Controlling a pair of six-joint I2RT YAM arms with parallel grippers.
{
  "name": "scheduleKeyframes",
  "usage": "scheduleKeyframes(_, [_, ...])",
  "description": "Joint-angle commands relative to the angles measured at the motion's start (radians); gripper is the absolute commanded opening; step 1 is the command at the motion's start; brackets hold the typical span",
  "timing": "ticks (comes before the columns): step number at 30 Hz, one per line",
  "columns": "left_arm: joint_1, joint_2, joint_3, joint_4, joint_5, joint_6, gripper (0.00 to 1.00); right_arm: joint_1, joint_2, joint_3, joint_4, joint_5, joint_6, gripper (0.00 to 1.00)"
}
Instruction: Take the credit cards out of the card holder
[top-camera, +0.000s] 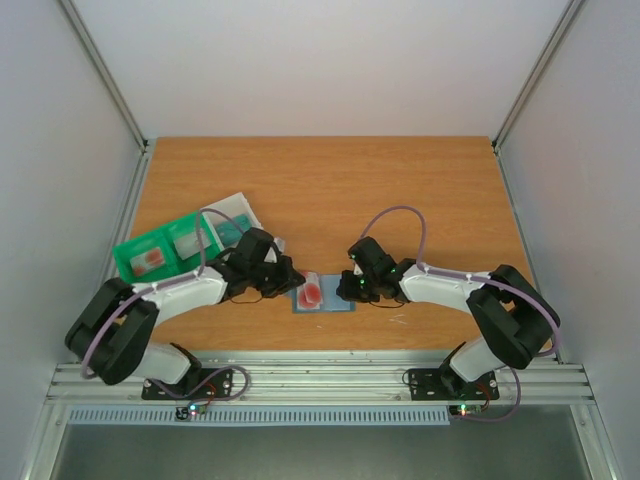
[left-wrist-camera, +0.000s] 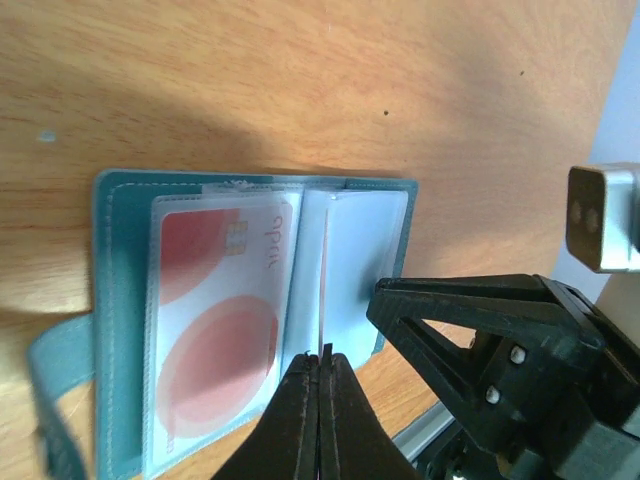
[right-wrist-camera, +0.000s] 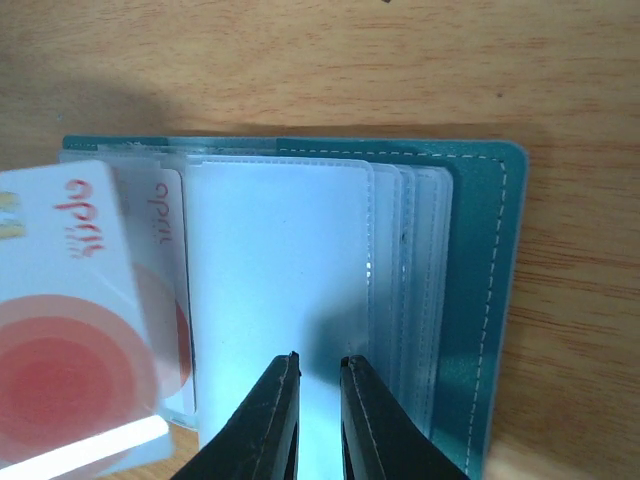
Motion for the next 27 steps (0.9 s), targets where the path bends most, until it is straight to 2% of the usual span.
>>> scheduleKeyframes(1, [0.010,-0.110,-0.022,-0.088,-0.106,0.025,0.00,-0.007,-0.040,-0.004,-0.025,0.002,0.019,0.13])
scheduleKeyframes(5, [0.018,-0.208,-0.022,-0.152,-0.168,0.036,0.00,-0.009,-0.096,-0.011,-0.008,-0.045,0.043,0.15])
scheduleKeyframes(9, [0.024,-0.294,-0.031,-0.172,-0.191,0.039,0.00,-0.021,-0.166,-0.029,0.076,-0.177,0.098,0.20])
scheduleKeyframes(16, [0.025,-0.442,-0.052,-0.132,-0.188,0.009,0.00,-0.029,-0.266,-0.059,0.229,-0.292,0.232,0.44])
scheduleKeyframes(21, [0.025,-0.524,-0.073,-0.063,-0.174,-0.042,0.00,-0.029,-0.280,-0.088,0.374,-0.368,0.357,0.60])
scheduleKeyframes(27, [0.025,-0.577,-0.093,0.013,-0.137,-0.093,0.00,-0.030,-0.294,-0.084,0.438,-0.401,0.406,0.62])
